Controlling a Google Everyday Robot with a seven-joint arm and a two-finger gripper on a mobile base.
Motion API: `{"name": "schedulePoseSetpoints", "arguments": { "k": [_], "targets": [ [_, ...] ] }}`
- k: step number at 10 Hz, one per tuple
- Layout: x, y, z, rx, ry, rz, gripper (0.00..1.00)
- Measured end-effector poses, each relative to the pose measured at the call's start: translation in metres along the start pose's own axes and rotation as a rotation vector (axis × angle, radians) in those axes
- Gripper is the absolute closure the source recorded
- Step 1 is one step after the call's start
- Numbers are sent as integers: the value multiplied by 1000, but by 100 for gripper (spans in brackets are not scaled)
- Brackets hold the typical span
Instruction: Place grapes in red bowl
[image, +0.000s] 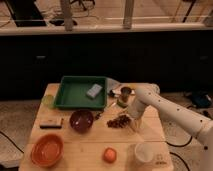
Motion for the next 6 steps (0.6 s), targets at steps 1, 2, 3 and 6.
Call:
{"name": "schedulePoseSetpoints", "arguments": {
  "k": [1, 2, 3, 6],
  "targets": [
    [0, 0, 0, 0, -1, -1, 20],
    [0, 0, 0, -1, -1, -2, 20],
    [0, 0, 0, -2, -2, -3, 20],
    [-1, 0, 0, -5, -6, -11, 20]
  ]
}}
